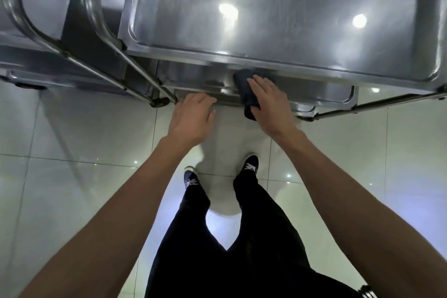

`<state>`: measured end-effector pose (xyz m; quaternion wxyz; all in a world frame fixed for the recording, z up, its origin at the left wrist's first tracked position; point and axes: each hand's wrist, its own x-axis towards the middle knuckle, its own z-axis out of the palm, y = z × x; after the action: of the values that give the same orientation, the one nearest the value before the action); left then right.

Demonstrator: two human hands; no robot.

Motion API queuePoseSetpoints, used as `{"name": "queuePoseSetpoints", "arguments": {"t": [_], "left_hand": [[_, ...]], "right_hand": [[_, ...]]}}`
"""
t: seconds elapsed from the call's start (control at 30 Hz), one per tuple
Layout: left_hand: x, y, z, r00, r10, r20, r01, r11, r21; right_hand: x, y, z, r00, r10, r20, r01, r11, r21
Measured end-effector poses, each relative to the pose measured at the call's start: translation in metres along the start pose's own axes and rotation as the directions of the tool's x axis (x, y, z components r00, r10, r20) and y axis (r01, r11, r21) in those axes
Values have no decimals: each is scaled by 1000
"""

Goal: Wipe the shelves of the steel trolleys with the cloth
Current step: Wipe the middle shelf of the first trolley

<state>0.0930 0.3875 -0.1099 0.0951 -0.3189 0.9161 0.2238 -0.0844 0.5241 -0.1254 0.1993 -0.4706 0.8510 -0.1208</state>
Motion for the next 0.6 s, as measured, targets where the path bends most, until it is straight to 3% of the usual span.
{"name": "queuePoseSetpoints", "arguments": {"t": [0.2,0.33,0.6], "left_hand": [[-10,-63,19,997,51,65,-53,998,25],[-2,-95,47,993,74,95,-77,997,28],[58,-143,136,996,23,90,-22,1000,-7]], "right_hand": [[-28,-40,59,989,144,-29,-128,945,302],[-20,-39,100,973,228,-16,-208,910,359],[50,4,196,968,249,0,-231,897,376]]}}
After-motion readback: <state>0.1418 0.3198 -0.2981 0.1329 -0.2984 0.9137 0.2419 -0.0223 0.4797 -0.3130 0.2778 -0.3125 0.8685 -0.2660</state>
